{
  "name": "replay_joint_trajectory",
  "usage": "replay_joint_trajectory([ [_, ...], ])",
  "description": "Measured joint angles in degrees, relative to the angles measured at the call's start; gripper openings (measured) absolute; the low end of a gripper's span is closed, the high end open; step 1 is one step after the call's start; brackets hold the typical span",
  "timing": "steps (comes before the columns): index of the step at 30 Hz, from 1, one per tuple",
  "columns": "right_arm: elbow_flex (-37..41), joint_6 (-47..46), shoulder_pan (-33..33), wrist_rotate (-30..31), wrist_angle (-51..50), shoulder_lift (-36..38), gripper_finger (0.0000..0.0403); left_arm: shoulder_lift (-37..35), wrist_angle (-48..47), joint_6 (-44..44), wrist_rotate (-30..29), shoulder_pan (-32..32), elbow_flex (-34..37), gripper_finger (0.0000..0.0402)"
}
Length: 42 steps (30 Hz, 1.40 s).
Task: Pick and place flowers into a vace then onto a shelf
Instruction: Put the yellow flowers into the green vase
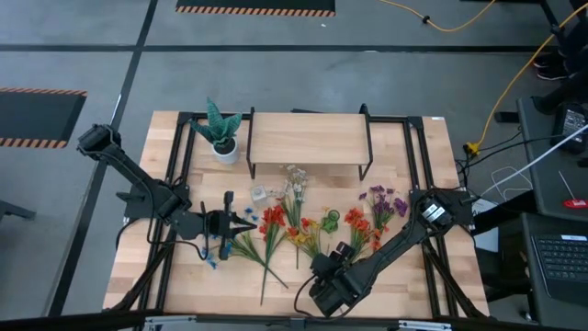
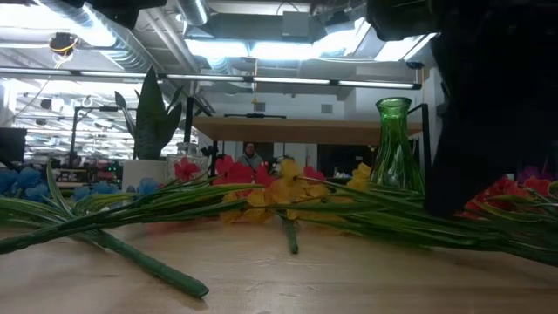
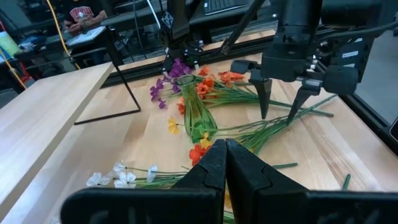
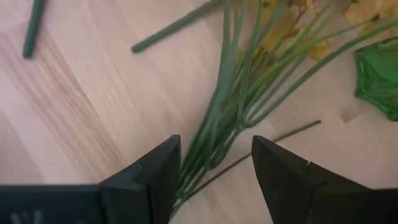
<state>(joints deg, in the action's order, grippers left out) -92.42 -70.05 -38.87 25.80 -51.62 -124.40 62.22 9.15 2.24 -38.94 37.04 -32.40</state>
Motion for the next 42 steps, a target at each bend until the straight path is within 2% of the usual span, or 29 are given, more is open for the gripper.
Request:
replay_joint_trajectory([
  [11,0.3,1.3,0.8,0.1,3.2,-0.3,0.02,0.0,0.0,0.0,0.0,0.0,0.0,0.0004],
  [21,6.5,-0.8,1.9,0.2,9.1,-0.1,0.02,0.0,-0.2,0.0,0.0,0.0,0.0,0.0003],
  [30,6.2,3.0,2.0,1.0,10.9,-0.2,0.0197,0.0,-0.2,0.0,0.0,0.0,0.0,0.0004],
  [33,6.1,3.1,2.0,0.8,10.3,-0.2,0.0178,0.0,0.0,0.0,0.0,0.0,0.0,0.0004],
  [36,6.0,3.2,2.0,-0.2,10.3,-0.2,0.0142,0.0,0.0,0.0,0.0,0.0,0.0,0.0004],
  [42,6.0,3.1,2.1,-0.1,8.8,-0.2,0.0032,0.0,0.0,0.0,-0.4,0.0,0.0,0.0003],
])
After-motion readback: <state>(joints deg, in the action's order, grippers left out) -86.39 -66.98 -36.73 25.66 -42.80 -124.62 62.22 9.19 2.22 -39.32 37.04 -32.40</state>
